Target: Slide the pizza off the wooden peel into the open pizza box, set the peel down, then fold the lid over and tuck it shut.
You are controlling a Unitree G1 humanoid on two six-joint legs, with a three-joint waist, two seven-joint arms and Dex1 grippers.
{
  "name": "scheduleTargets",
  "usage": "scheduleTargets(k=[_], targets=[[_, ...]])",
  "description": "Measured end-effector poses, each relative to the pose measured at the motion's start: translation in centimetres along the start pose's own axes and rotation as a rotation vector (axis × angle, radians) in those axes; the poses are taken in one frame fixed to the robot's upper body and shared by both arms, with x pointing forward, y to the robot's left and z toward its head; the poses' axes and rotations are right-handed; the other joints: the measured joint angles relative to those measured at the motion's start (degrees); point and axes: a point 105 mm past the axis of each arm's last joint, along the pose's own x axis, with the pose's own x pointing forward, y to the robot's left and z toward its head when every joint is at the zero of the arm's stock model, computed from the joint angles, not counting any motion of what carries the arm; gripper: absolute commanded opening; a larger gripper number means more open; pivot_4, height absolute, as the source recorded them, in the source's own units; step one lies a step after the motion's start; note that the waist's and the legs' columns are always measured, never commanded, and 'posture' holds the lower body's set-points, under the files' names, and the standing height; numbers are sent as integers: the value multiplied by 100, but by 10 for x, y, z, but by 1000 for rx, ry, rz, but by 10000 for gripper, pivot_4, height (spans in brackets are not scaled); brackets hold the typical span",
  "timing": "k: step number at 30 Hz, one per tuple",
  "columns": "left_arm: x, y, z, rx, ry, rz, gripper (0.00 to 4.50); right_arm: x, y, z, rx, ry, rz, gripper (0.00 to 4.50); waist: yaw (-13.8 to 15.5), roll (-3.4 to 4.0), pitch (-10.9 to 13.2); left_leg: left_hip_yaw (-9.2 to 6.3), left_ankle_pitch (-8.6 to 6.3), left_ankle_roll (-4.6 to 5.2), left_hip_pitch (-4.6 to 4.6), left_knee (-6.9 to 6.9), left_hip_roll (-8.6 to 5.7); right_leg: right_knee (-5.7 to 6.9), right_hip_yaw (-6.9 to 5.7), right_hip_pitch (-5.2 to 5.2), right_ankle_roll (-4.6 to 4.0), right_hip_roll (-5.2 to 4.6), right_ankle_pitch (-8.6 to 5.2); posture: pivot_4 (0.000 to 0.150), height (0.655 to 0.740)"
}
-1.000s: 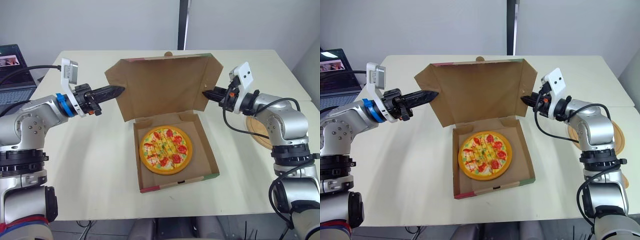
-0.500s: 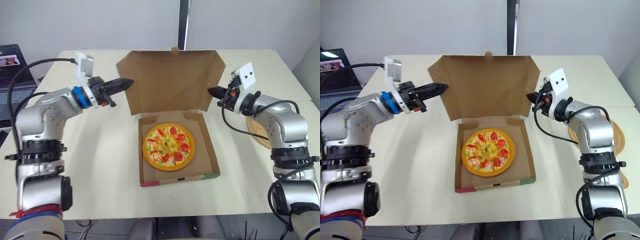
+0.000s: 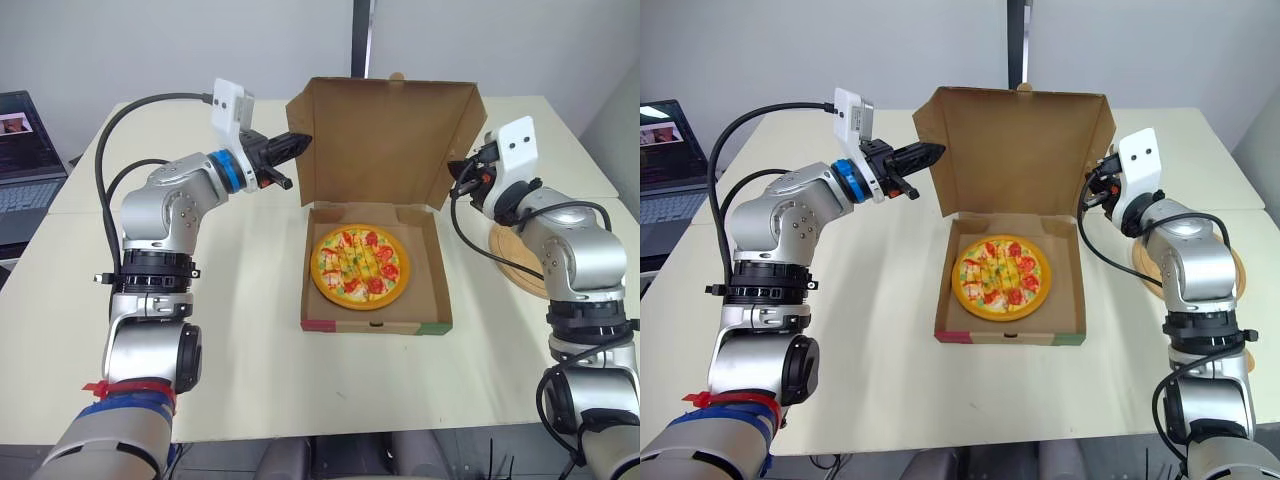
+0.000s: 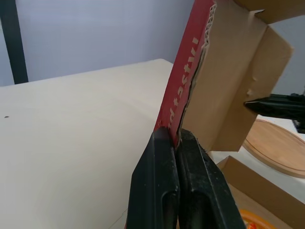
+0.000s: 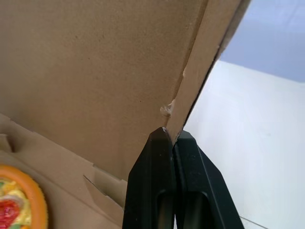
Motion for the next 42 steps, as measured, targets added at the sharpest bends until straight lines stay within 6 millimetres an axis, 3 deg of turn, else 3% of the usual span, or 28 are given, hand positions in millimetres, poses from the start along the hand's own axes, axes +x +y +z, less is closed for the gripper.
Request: scheduleTargets(k=[6,11,29,42], targets=[[-5,-10,3,-19,-24,60,0,-15,14,8,13,-25,-51,324,5,0,-3,6,0,0,0,3,0,4,7,0,-1,0,1,1500,7400],[-6,-23,-12,-133,-37,85,0,-25,22,-4,62,9,-84,324,6,0,-4,10,0,1,1,4,0,5,11,1,-3,0,2,1500,7400],[-19,-46,-37,-320,-102,112,0,-42,33,-16,104,25,-111,324,38,1,-16,16,1,1,12,6,0,6,14,14,-5,0,4,1500,7400],[-39,-66,-65,-406,-120,123,0,-57,47,-32,164,29,-141,324,49,17,-72,18,1,2,27,4,1,2,14,32,-5,1,4,1500,7400]])
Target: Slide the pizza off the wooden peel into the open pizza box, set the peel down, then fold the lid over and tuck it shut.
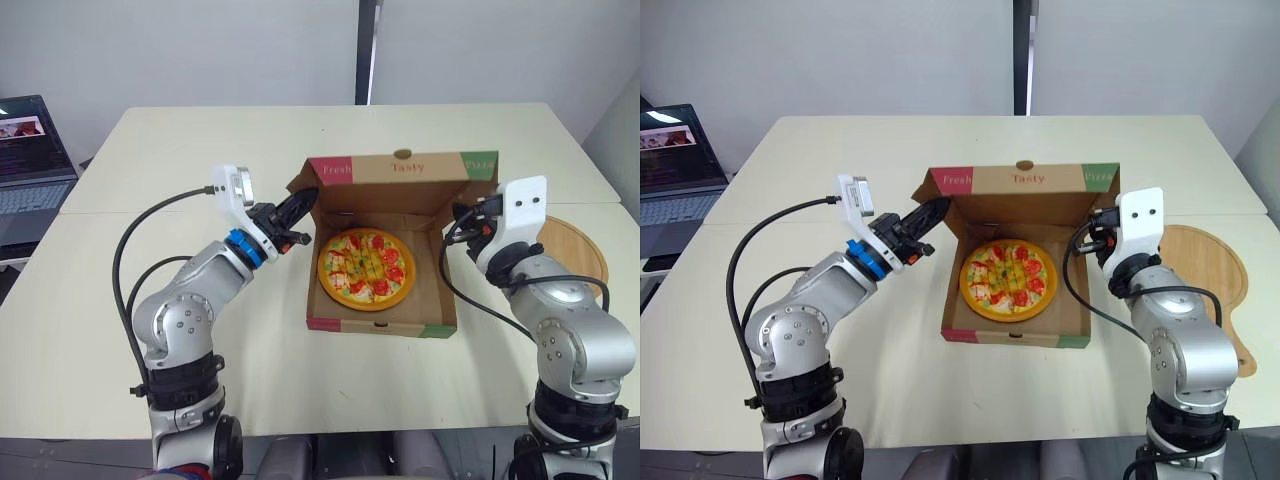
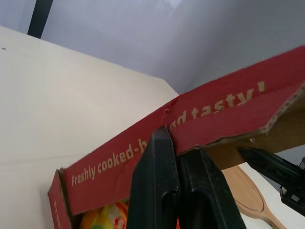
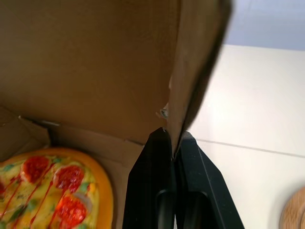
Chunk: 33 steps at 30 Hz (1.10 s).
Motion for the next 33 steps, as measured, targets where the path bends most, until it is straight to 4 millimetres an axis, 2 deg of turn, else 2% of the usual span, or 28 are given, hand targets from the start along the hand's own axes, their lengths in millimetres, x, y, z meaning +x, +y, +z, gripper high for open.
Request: scheduleTargets(k=[8,13,25,28,33], targets=[[-6,2,-13,-8,-5,36,0,-9,6,-17,22,-5,-25,324,14,4,-17,-1,-2,3,76,-13,2,-15,-1,71,0,6,-1,1500,7400],[-12,4,-20,-8,-5,57,0,-14,12,-28,38,-19,-41,324,13,6,-28,-1,-2,3,80,-14,4,-15,2,72,0,8,-2,1500,7400],[-20,7,-35,0,15,91,0,-14,17,-41,47,-51,-55,324,12,7,-60,-1,-2,3,86,-16,7,-16,4,79,-1,12,-3,1500,7400],[-20,7,-36,8,14,93,0,-14,18,-43,61,-55,-54,6685,11,7,-60,-2,-2,3,86,-16,7,-16,4,79,-1,13,-3,1500,7400],[-20,7,-37,29,20,99,0,-17,18,-48,78,-48,-43,24289,17,7,-60,-3,-2,3,86,-16,7,-18,3,81,-1,13,-3,1500,7400]])
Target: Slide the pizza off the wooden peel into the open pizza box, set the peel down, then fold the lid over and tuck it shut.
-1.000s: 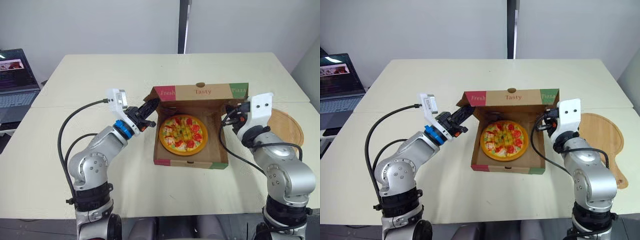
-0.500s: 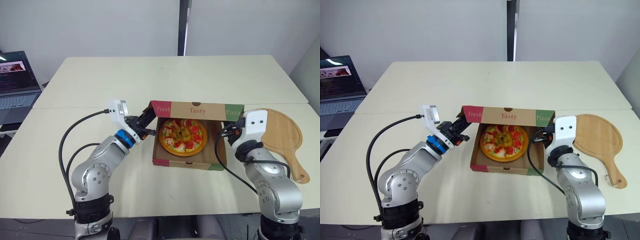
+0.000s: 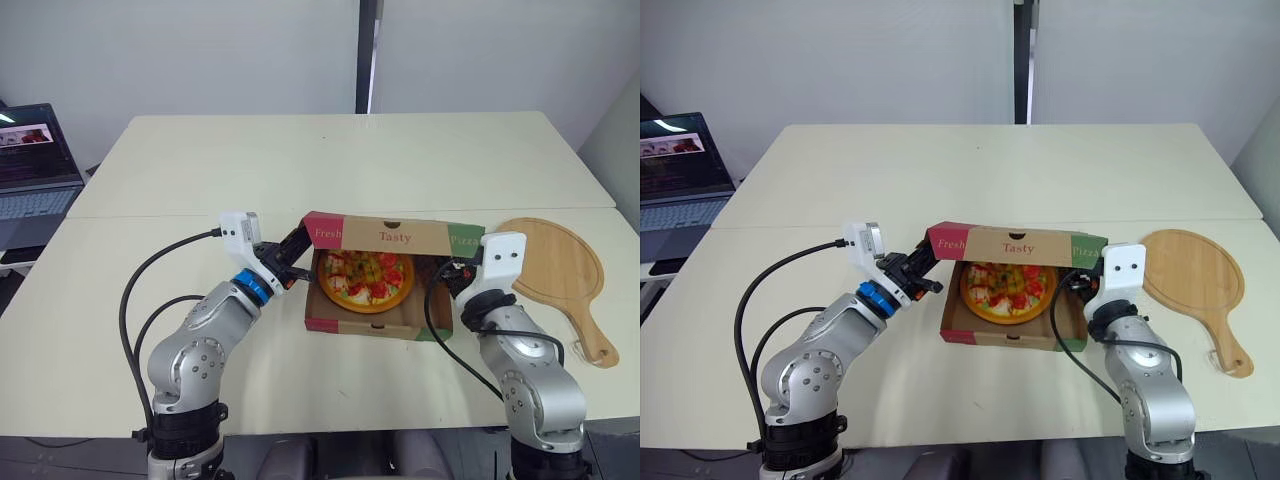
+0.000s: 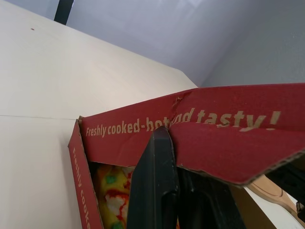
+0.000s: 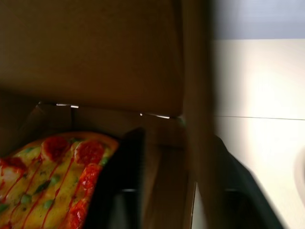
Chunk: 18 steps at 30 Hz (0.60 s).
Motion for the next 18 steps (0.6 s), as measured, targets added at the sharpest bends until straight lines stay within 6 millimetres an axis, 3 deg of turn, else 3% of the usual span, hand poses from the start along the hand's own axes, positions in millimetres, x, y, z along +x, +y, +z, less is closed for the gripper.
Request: scheduleTargets(k=[5,12,15,18], targets=[[1,-1,-2,7,6,-3,0,-13,-10,-15,7,58,3,41942,38,0,0,0,0,1,0,0,-1,-3,0,3,1,0,-1,1500,7400],[4,-3,-3,12,9,-10,0,-46,-29,-22,25,90,26,41942,98,0,0,-10,-2,4,9,-1,0,-12,-9,27,4,1,-3,1500,7400],[5,-1,-3,12,10,-6,0,-61,-55,-20,-56,98,-11,41942,116,0,1,-15,-15,27,40,-4,0,-32,-16,73,15,1,-10,1500,7400],[4,1,-3,18,12,2,0,-57,-86,6,-155,31,-69,38054,96,2,2,-6,-18,32,75,-18,7,-53,-13,102,21,6,-15,1500,7400]])
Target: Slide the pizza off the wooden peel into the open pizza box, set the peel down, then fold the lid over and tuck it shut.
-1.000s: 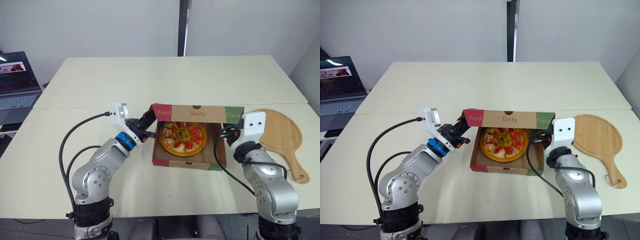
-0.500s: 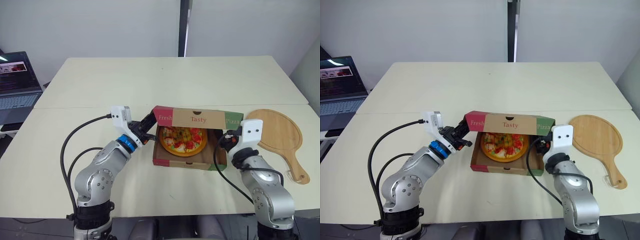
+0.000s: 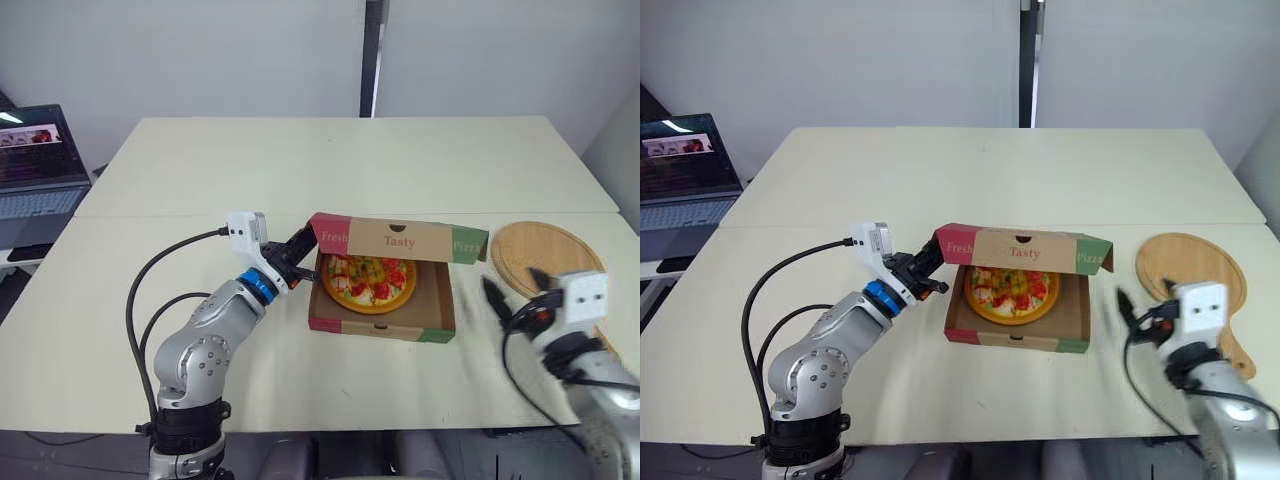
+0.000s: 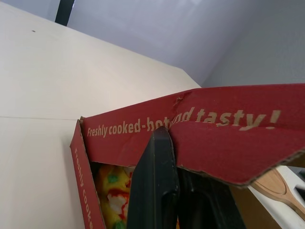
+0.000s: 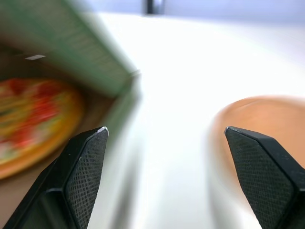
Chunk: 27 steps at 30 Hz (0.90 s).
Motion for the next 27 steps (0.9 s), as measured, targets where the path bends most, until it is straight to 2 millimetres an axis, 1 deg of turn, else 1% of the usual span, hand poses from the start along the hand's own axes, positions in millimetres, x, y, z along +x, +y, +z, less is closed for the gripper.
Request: scheduleTargets(k=[1,2,4,6,8,10,11,14,16,17,19,20,21,23,27], targets=[[0,0,0,1,0,0,0,6,-6,11,-20,-35,1,36116,-6,2,1,1,0,0,8,-3,2,-5,-1,10,-1,1,0,1500,7400],[0,0,-1,0,3,-2,0,10,-9,25,-34,-75,11,32459,0,8,-1,-8,0,0,13,-7,2,-13,-8,21,-2,1,-1,1500,7400],[1,-1,-1,1,6,-8,0,22,-4,45,-50,-112,93,25536,4,12,1,-17,0,0,15,-7,3,-29,-15,34,-2,3,0,1500,7400],[2,-2,-1,2,9,-14,0,33,4,62,-64,-114,189,17896,7,11,1,-19,0,1,14,-6,1,-35,-15,40,-2,2,0,1500,7400],[3,-2,-1,3,11,-19,0,39,15,72,-62,-111,278,10426,36,10,1,-30,-2,2,12,-7,1,-37,-23,43,-3,2,0,1500,7400],[4,-3,-1,6,12,-24,0,43,31,73,-47,-71,394,2783,42,10,2,-33,-3,4,10,-7,-1,-38,-24,43,-3,-1,0,1500,7400],[4,-3,-1,8,15,-27,0,44,38,73,-44,-49,444,275,43,9,2,-33,-4,5,9,-7,-1,-39,-24,43,-3,-1,1,1500,7400],[5,-3,-3,13,26,-40,0,42,54,68,-63,18,574,275,46,8,3,-33,-5,7,7,-6,-2,-42,-25,43,-2,-3,0,1500,7400],[4,-3,-3,17,29,-43,0,41,59,64,-68,49,619,275,49,7,3,-34,-5,7,7,-6,-2,-43,-26,44,-1,-3,0,1500,7400],[4,-3,-3,17,30,-48,1934,41,60,62,-68,58,628,29,48,7,4,-33,-5,7,8,-6,-2,-42,-25,44,-1,-3,0,1500,7400],[1,-1,-4,24,43,-56,6259,43,62,60,-62,68,640,0,41,6,4,-34,-5,6,8,-7,-1,-42,-26,43,0,-3,0,1500,7400],[-2,0,-5,27,57,-63,9722,43,62,60,-60,71,646,0,40,6,4,-35,-4,6,8,-7,-1,-42,-26,41,1,-3,-1,1500,7400],[-4,0,-7,28,71,-78,11905,43,63,60,-60,72,653,0,39,6,6,-34,-4,5,7,-7,-1,-42,-26,40,1,-3,-1,1500,7400],[-10,2,-8,51,99,-110,18774,44,65,60,-62,72,663,0,32,4,9,-35,-4,5,6,-8,0,-41,-26,38,1,-2,-1,1500,7400],[-26,11,3,131,164,-173,31724,44,68,58,-64,83,686,0,21,7,14,-33,-5,6,8,-15,0,-41,-26,34,1,-2,-2,1500,7400]])
